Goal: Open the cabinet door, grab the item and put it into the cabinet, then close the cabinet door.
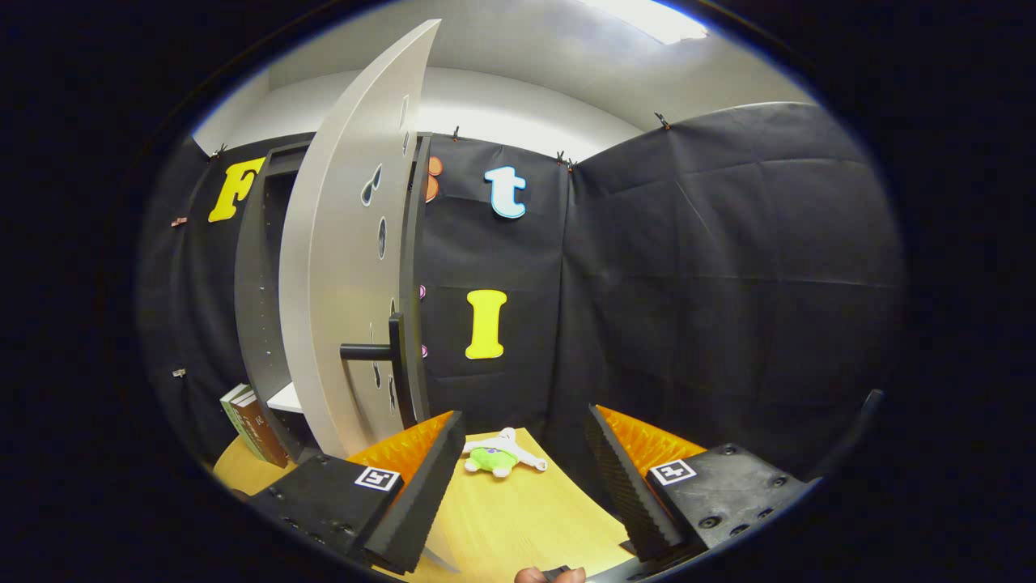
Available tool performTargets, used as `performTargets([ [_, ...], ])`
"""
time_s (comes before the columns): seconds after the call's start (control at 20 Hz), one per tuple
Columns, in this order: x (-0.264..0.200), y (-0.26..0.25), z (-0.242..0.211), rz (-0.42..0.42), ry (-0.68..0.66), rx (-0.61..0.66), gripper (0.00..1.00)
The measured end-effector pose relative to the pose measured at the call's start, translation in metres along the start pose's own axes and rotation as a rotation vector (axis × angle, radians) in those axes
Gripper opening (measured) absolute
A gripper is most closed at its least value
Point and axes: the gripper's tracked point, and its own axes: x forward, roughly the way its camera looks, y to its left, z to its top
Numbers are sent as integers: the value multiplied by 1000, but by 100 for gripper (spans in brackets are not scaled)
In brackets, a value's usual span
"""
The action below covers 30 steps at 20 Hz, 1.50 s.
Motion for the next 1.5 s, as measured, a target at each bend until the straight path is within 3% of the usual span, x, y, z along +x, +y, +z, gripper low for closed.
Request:
performTargets([
  [0.35, -10, 18, 1, 13, 11, 11, 95],
  [0.65, -23, 54, -1, 71, 26, 30, 96],
  [1.5, -35, 232, -7, 366, 66, 74, 96],
])
